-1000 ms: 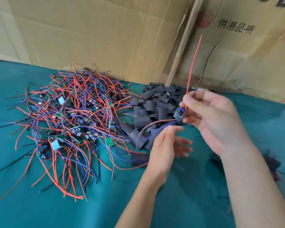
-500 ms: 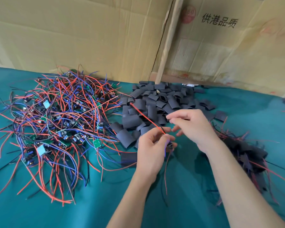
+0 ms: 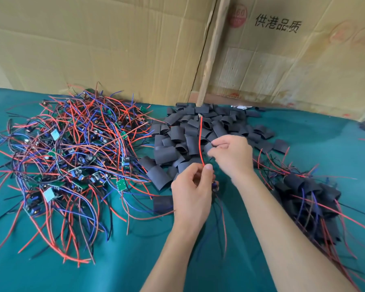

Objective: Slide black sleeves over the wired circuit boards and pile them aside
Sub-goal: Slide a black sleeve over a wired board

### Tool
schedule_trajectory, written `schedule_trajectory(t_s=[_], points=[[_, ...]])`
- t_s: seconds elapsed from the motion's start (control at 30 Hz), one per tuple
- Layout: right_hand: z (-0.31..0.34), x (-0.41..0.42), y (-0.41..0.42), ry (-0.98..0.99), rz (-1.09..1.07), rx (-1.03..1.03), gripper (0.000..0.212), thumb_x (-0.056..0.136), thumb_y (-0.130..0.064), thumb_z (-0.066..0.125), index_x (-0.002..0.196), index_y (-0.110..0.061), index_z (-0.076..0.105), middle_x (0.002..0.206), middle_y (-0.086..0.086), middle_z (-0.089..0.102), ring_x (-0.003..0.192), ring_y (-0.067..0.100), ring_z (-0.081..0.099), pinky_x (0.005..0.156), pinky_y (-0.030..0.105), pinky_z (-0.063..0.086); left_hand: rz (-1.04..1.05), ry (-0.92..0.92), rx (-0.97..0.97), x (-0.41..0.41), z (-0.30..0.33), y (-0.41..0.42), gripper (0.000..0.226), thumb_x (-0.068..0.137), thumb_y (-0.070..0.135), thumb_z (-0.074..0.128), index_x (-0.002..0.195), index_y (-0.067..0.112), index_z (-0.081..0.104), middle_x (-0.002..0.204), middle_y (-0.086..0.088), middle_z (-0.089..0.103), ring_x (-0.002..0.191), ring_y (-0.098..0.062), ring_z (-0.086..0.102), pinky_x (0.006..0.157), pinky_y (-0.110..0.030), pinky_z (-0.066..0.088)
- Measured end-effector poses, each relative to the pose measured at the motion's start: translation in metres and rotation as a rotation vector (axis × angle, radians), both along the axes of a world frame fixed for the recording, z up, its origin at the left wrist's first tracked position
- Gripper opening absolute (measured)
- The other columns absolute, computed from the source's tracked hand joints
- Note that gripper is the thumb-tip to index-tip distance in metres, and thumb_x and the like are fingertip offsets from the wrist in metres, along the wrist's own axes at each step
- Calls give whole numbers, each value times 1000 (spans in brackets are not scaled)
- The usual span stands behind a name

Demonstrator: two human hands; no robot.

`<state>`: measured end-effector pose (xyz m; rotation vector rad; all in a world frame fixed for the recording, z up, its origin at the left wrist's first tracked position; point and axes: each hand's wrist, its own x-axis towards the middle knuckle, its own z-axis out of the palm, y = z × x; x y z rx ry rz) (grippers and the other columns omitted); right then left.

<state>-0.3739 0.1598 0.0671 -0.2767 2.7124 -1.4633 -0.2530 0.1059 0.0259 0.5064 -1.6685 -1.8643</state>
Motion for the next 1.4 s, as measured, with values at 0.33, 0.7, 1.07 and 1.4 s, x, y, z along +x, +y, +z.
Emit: schedule_trajectory(t_s=[0.33, 0.7, 1.07, 1.4], points=[[5, 64, 55, -182, 325, -467, 26, 82, -2, 73, 96, -22, 82, 73, 0, 63, 65, 17, 63, 56, 24, 51, 39, -52, -196, 1, 1, -1, 26, 100, 30, 65, 76, 21, 72, 56, 11, 60, 53, -5, 49, 55, -30, 50], [-3, 71, 63, -86, 243, -465, 34, 89, 1, 72, 109, -26, 72, 87, 4, 80, 68, 17, 74, 57, 22, 54, -18, -42, -172, 2, -1, 1, 16, 98, 19, 68, 84, 19, 76, 71, 6, 74, 63, -8, 69, 66, -29, 58], [26, 48, 102, 22, -107, -1109, 15, 96, 0, 66, 105, -11, 69, 95, 3, 77, 85, 13, 69, 81, 24, 56, -130, -82, -93, -1, -7, 11, 21, 95, 14, 70, 80, 27, 75, 68, -3, 72, 61, -19, 72, 52, -23, 52], [25, 54, 95, -132, -54, -1068, 11, 92, -4, 70, 93, -14, 74, 92, 9, 71, 78, 17, 64, 76, 25, 56, -146, -92, -207, 1, -7, 12, 25, 96, 14, 69, 82, 35, 73, 69, -1, 71, 60, -20, 70, 56, -32, 59]])
